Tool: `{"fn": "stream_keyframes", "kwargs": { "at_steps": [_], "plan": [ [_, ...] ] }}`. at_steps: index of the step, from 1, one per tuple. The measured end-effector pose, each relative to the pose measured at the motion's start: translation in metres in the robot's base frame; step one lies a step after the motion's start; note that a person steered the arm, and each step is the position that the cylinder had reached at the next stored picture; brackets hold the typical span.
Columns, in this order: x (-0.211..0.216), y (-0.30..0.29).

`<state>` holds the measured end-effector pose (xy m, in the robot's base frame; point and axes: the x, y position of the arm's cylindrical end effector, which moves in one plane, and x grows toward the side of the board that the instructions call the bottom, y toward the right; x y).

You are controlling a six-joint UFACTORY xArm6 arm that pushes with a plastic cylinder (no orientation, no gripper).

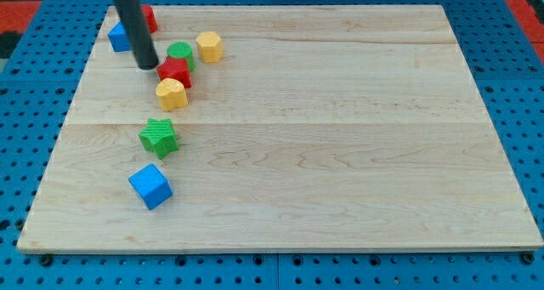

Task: Slide the red star closer to red circle

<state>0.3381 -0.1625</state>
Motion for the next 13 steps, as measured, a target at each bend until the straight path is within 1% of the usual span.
{"fn": "stream_keyframes", "kwargs": {
  "at_steps": [1,2,3,4,5,6,8,9,10,11,13],
  "plan": [
    [0.018,0.03],
    [0.038,0.015],
    [0.046,0.061],
    [0.061,0.093],
    [0.11,0.11],
    [0.077,0.138],
    [-0.054,0.142],
    [-0.085,0.142],
    [-0.071,0.152],
    [-0.044,0.197],
    [-0.1,0.05]
  ]
}}
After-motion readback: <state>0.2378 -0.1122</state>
